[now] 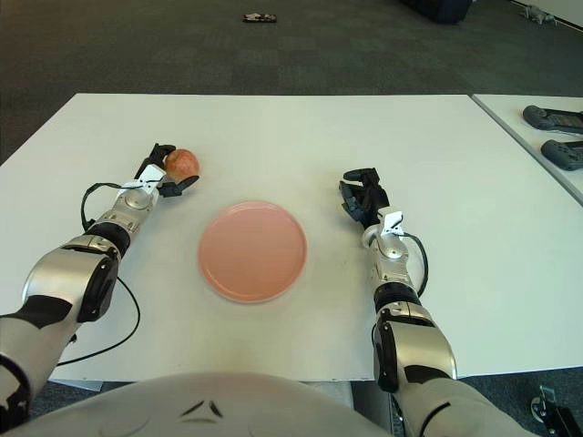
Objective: Put the apple into the plate.
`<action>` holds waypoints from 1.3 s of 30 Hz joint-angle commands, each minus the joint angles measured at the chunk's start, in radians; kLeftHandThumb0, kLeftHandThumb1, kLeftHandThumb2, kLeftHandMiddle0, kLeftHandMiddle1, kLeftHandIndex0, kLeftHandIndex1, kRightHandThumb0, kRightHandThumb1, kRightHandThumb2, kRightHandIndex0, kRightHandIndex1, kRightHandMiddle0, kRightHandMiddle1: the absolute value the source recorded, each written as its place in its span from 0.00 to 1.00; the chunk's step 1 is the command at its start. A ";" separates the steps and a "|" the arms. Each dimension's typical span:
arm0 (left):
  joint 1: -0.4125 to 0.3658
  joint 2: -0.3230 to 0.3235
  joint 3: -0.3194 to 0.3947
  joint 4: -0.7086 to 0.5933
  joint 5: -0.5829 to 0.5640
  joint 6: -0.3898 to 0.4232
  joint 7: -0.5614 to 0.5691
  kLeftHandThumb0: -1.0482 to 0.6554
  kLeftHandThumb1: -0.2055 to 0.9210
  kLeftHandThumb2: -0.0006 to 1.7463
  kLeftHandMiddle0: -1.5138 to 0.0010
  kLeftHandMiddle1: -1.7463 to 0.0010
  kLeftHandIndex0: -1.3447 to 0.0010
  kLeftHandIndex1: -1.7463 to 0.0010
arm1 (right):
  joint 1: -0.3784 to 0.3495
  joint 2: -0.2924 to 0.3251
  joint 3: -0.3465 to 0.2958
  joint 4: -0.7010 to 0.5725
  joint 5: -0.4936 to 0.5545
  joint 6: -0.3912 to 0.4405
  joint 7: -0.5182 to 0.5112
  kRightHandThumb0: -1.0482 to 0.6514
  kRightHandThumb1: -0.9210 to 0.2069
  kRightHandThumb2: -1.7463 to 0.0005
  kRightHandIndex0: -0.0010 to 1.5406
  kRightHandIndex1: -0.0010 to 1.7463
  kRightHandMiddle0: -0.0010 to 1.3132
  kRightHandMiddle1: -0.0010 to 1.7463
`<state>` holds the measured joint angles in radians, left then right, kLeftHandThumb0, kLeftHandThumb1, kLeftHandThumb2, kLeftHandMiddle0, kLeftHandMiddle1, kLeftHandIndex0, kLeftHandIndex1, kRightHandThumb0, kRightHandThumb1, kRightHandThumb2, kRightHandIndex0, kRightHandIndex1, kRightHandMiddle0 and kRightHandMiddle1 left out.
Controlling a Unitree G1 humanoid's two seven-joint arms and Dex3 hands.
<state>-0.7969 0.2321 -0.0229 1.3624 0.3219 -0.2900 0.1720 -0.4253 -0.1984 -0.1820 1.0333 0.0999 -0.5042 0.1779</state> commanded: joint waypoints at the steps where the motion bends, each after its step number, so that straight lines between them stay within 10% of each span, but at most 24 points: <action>1: -0.019 -0.005 0.001 0.008 0.005 0.008 0.009 0.04 0.74 0.28 0.97 0.52 1.00 0.50 | 0.049 0.013 0.002 0.053 -0.003 0.051 0.006 0.41 0.00 0.73 0.22 0.71 0.19 0.97; 20: -0.016 -0.008 -0.006 0.010 0.017 0.018 0.014 0.07 0.73 0.26 0.94 0.52 1.00 0.48 | 0.050 0.006 -0.006 0.053 -0.002 0.051 0.017 0.41 0.00 0.73 0.22 0.71 0.19 0.97; 39: -0.008 -0.067 -0.030 0.013 0.035 0.096 0.021 0.28 0.40 0.56 0.76 0.43 0.99 0.25 | 0.059 -0.003 -0.013 0.046 0.002 0.050 0.030 0.41 0.00 0.73 0.22 0.71 0.19 0.97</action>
<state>-0.8161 0.1938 -0.0361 1.3595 0.3373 -0.2201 0.2101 -0.4235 -0.2075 -0.1953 1.0381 0.1011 -0.5042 0.2063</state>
